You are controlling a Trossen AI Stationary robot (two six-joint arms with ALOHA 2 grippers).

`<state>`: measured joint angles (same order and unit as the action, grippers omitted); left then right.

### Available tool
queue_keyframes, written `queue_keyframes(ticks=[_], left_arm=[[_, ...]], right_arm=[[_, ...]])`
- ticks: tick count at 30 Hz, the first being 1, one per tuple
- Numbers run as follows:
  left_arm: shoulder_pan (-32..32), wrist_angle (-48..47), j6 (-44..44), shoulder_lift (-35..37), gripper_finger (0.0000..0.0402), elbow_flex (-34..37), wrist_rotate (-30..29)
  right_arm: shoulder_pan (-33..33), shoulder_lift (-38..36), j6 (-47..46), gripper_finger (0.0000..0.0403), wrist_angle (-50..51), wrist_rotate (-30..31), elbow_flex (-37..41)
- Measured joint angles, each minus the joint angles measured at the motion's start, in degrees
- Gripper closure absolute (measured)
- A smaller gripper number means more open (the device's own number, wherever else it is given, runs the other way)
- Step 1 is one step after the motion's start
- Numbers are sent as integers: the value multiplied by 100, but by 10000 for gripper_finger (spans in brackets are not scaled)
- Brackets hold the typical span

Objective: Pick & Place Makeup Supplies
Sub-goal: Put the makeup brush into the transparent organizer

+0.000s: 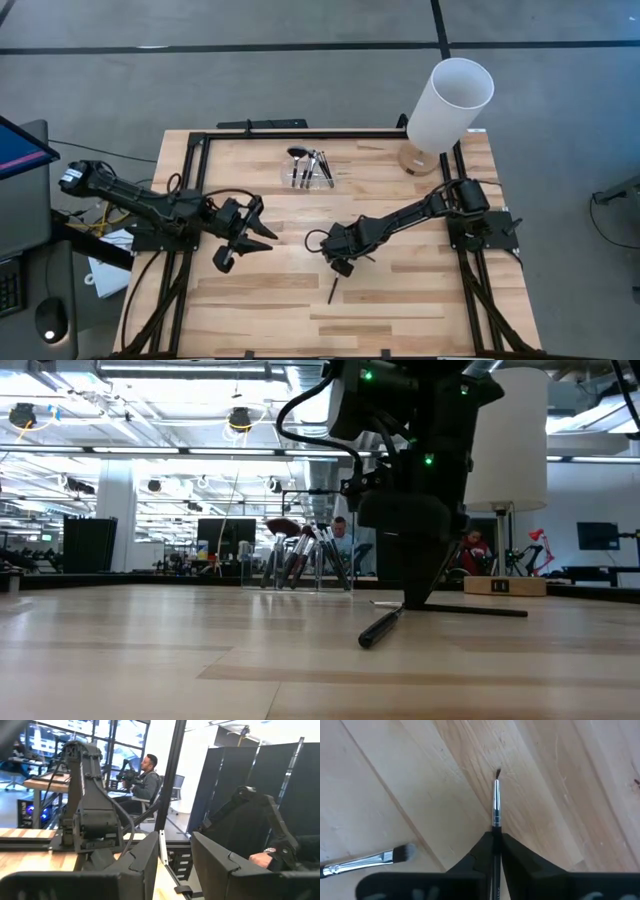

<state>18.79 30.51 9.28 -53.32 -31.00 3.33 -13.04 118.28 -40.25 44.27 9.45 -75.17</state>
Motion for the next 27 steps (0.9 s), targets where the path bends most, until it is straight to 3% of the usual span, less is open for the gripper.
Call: queue_keyframes(ticks=[7, 19, 27], left_arm=[[272, -145, 0, 0, 286, 2, -360], [602, -222, 0, 0, 286, 2, -803], [718, -230, 0, 0, 286, 2, -976]], right_arm=[[-110, 41, 22, 381, 44, 275, -9], [-96, 81, 336, 398, 309, 197, -202], [-160, -400, 583, 401, 77, 640, -136]])
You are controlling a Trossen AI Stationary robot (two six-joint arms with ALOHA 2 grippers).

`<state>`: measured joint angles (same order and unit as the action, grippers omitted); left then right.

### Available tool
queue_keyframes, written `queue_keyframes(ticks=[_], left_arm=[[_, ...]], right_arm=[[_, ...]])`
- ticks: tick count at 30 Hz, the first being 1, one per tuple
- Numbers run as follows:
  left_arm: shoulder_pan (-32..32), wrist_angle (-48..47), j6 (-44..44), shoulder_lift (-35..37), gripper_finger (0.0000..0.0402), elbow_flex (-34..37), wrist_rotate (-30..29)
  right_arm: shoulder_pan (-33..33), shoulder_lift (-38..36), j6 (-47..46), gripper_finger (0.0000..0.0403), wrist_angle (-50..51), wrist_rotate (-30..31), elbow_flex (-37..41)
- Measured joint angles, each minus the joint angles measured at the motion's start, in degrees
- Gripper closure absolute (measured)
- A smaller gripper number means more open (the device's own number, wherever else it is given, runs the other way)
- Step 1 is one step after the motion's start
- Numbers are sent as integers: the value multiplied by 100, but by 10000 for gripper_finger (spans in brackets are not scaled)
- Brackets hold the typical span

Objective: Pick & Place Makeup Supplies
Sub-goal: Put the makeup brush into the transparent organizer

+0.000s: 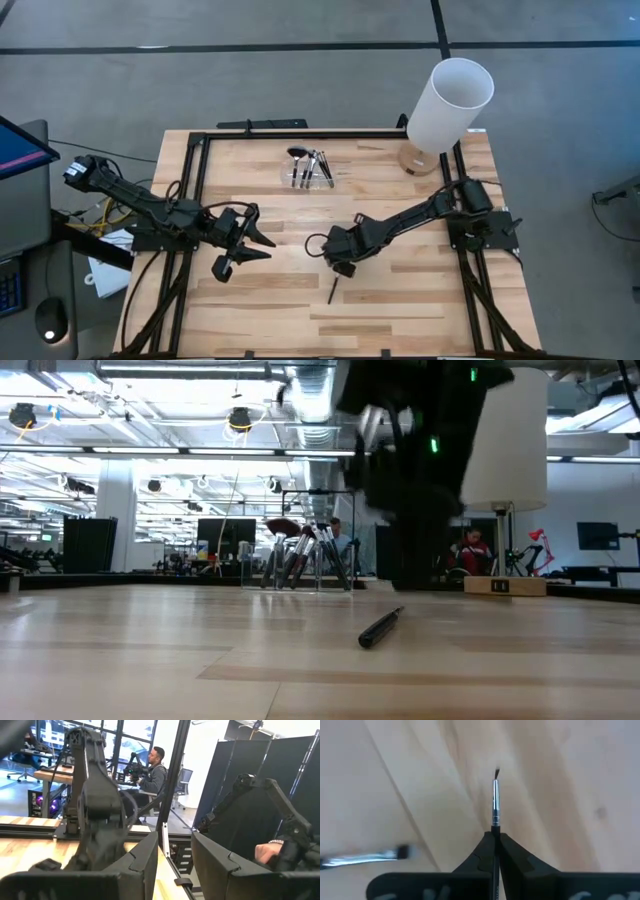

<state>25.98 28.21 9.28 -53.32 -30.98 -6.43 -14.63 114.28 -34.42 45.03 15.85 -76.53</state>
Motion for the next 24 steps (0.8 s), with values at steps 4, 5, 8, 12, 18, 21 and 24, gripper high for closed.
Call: queue_keyframes(ticks=[4, 5, 8, 12, 18, 21, 24], left_arm=[[2, -31, 0, 0, 286, 2, -1], [2, -33, 0, 0, 286, 2, -1], [2, -37, 0, 0, 286, 2, -1], [2, -38, 0, 0, 286, 2, -1], [2, -38, 0, 0, 286, 2, -1], [2, -49, 1, 0, 286, 2, -1], [2, -138, 2, 0, 286, 2, -1]], right_arm=[[65, -317, 145, 401, -36, 161, -32], [87, -333, 177, 401, -22, 163, -25], [153, -482, 295, 401, -33, 257, -24], [322, -584, 534, 401, -362, 641, -33], [768, -629, 1359, 401, -1813, 699, -39], [1075, -629, 1657, 400, -2449, 711, -39], [1390, -629, 1901, 398, -3024, 728, -39]])
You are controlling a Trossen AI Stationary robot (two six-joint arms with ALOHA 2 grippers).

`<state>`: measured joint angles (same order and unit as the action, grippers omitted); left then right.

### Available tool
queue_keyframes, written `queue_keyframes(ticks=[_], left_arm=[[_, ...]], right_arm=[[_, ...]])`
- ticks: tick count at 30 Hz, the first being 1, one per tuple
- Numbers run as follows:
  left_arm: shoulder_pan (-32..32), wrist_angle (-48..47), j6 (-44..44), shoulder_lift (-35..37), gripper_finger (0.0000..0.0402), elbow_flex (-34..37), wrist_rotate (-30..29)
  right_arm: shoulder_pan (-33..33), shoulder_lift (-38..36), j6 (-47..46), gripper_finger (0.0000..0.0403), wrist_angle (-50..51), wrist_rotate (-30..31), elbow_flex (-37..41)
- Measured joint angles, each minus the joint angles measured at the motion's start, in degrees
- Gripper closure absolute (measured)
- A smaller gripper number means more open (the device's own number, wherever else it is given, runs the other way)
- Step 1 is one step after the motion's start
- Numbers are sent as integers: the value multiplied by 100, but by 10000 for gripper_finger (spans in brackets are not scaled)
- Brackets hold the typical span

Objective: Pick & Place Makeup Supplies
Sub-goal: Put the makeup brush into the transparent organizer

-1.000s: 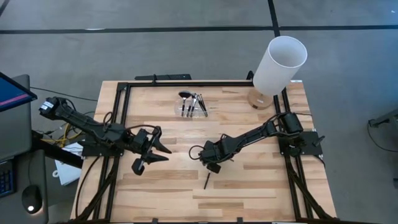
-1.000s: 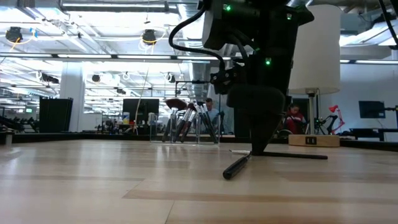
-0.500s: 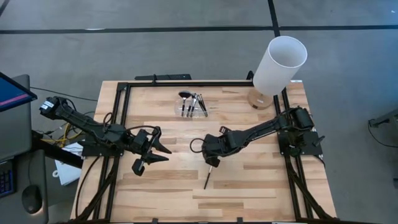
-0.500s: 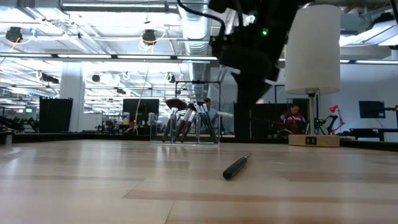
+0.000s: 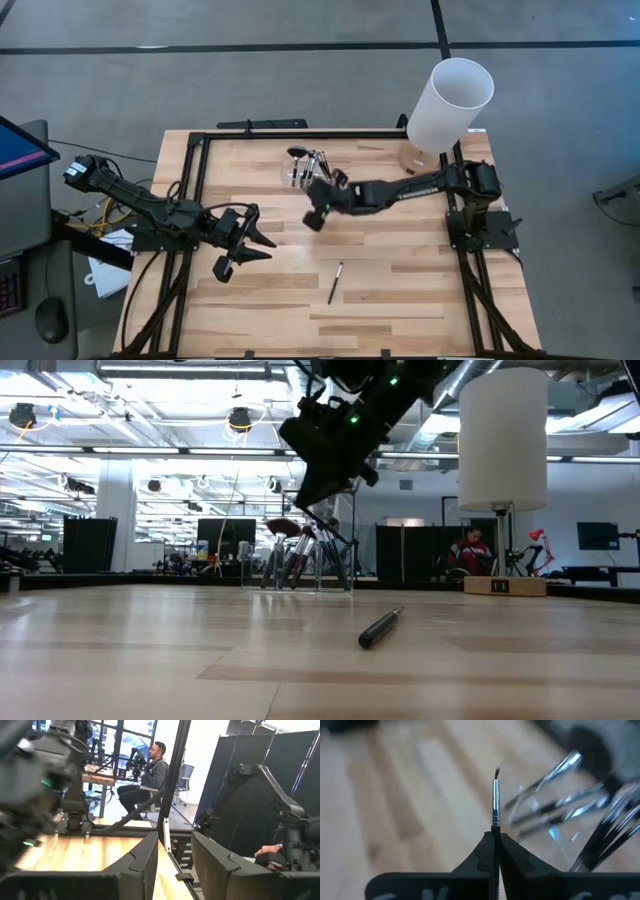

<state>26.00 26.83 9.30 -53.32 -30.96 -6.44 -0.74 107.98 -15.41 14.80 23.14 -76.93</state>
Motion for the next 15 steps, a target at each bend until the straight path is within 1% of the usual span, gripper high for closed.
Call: queue_keyframes(ticks=[4, 10, 15], left_arm=[[0, -73, -2, 0, 286, 1, 0], [-11, -107, -9, 4, 286, 1, 0], [-91, -126, -174, 162, 286, 1, 1]], right_arm=[[341, -35, 222, 399, -553, 2, -4], [684, -90, 528, 397, -1083, -36, -9], [1096, -92, 549, 397, -1094, -61, -13]])
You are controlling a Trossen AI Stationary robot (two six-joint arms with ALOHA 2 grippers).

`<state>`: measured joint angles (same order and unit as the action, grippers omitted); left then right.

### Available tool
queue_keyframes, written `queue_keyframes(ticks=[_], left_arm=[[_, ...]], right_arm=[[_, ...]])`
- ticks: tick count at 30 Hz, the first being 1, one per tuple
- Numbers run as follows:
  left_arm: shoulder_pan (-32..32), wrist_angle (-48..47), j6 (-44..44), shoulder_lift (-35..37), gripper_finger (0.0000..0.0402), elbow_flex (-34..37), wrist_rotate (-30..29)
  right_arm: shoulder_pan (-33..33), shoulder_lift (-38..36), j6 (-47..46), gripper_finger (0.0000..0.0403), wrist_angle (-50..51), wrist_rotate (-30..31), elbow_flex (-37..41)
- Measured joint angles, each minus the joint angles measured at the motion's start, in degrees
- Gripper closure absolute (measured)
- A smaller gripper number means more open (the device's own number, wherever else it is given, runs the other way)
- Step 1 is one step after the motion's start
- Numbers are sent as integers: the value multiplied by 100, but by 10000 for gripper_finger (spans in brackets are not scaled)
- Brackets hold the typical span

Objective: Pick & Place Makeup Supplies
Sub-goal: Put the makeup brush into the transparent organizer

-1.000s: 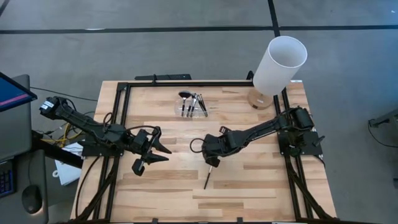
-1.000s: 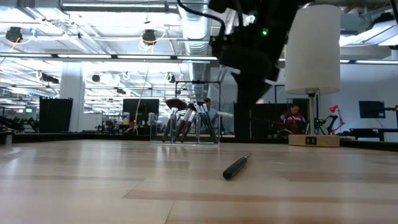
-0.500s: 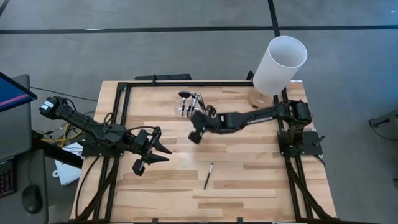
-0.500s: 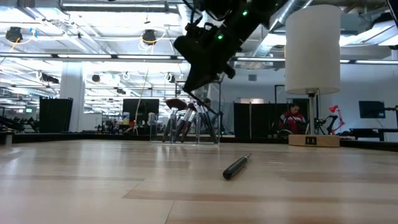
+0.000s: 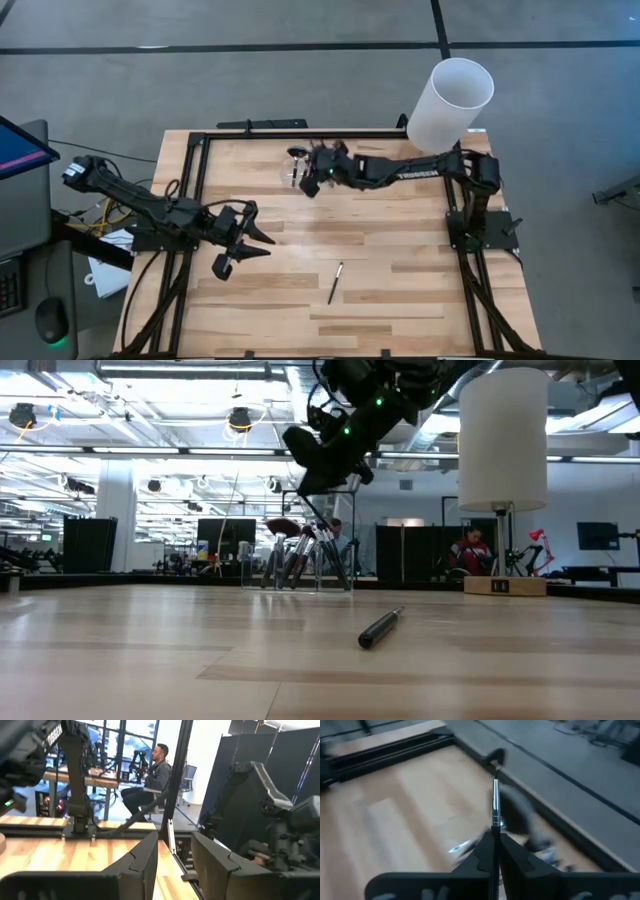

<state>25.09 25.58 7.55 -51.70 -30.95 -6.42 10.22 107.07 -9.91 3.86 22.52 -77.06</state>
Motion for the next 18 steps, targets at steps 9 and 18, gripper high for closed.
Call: queue_keyframes(ticks=[9, 18], left_arm=[[-45, -110, -402, 398, 286, -1, -2], [-289, -118, -730, 670, 286, -1, -216]], right_arm=[[457, -64, -162, 397, -1033, -18, 444], [478, -83, -356, 397, -1504, 15, 880]])
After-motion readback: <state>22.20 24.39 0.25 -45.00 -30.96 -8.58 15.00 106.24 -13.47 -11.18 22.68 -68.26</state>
